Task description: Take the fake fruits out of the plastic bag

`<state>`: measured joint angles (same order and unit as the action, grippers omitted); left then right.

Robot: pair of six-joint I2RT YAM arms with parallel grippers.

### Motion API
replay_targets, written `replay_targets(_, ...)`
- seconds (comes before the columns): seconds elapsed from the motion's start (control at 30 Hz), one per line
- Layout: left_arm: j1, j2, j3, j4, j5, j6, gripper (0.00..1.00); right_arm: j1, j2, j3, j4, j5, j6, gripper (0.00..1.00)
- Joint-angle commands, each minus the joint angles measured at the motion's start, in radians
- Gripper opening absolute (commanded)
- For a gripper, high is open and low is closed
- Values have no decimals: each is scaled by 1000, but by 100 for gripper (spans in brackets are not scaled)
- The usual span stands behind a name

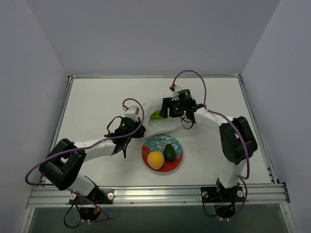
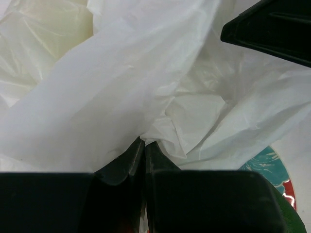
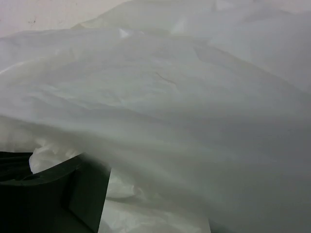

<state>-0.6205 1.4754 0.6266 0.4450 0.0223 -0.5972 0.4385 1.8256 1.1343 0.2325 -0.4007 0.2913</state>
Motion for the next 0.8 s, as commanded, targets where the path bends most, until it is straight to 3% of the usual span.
replay_targets(0.0,7,-41,25,6,-2,7,2,54,-117,-13,-47,166,-24,63)
replay_targets(0.07,8,-52,21,6,-4,8,2,80,-153,-21,-48,209,-41,59)
replay_targets(0.2,7,-58,21,1,-9,10,2,208,-164,1,-47,322,-144,33)
replay_targets(0.27,8,-58,21,3,-7,10,2,223,-128,16,-47,260,-232,31)
replay_targets(0.5,8,-66,19,-6,-13,17,2,186,-8,114,-90,244,-375,48)
replay_targets(0.77,8,-63,22,-6,-13,19,2,147,81,241,-169,215,-464,59)
